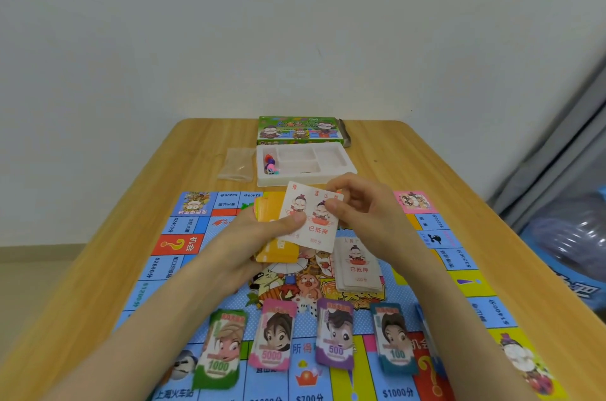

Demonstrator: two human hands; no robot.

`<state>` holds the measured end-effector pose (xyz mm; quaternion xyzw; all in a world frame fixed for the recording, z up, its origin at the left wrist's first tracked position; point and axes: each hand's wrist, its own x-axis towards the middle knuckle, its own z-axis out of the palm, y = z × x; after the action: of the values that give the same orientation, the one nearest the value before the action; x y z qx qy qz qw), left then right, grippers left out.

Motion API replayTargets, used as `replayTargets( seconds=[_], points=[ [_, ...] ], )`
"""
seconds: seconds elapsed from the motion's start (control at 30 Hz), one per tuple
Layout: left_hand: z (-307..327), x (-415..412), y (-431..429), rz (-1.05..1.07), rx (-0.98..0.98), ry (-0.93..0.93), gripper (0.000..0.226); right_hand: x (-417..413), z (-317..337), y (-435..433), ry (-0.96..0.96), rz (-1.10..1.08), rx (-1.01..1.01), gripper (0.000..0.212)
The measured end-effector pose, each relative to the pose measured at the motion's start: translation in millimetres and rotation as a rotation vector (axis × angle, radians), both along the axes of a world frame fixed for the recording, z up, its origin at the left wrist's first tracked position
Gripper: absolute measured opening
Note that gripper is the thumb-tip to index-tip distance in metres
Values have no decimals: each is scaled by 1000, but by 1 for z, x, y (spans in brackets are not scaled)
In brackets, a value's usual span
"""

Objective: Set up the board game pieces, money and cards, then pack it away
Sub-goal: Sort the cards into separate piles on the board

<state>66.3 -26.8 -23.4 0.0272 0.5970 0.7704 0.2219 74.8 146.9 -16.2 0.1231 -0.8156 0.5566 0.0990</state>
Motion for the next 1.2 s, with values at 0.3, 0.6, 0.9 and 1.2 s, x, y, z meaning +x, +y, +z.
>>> replayTargets(
  seconds=[0.3, 0.6, 0.9, 1.2],
  points=[
    [0, -3, -3, 6, 4, -4, 14, -2, 0, 8, -90, -158, -65, 16],
    [1, -2, -3, -9, -11, 4, 23, -3, -2, 32, -421, -166, 399, 20],
    [5, 1, -1, -13, 20, -27, 32, -5, -10, 33, -426, -176, 560, 17],
    [6, 2, -1, -24, 43, -37, 33, -4, -10, 34, -414, -105, 616, 25]
  ],
)
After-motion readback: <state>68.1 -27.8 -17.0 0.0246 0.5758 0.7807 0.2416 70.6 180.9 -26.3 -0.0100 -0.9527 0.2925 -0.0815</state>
